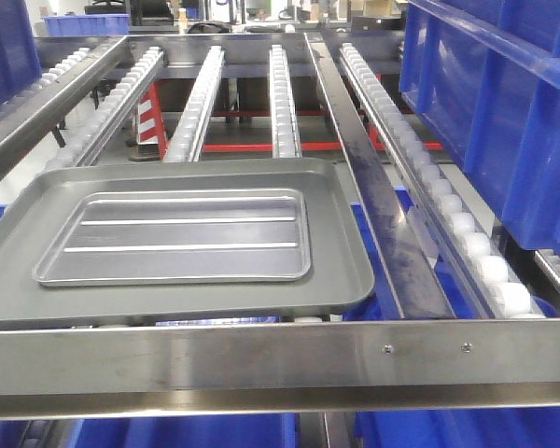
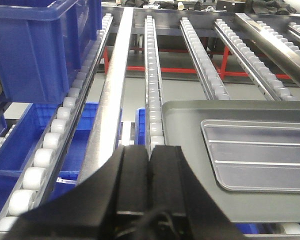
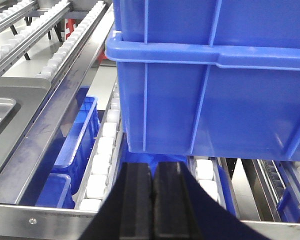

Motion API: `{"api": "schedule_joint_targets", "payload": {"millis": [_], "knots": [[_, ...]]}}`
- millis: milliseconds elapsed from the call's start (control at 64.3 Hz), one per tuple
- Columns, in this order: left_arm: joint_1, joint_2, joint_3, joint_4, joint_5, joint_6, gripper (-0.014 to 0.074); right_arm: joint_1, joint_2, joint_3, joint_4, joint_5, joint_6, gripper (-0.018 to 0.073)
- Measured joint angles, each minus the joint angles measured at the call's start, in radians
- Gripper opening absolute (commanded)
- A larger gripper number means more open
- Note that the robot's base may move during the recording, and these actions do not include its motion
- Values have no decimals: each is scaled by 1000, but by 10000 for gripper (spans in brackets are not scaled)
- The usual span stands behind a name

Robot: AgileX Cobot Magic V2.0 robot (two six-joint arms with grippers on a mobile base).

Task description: Grab silver tray and place in blue box

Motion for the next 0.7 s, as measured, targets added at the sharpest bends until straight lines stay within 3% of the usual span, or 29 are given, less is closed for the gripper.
{"api": "schedule_joint_targets", "payload": {"millis": [699], "knots": [[0,0,0,0,-18,0,-94,0,0,0,0,0,0,49]]}}
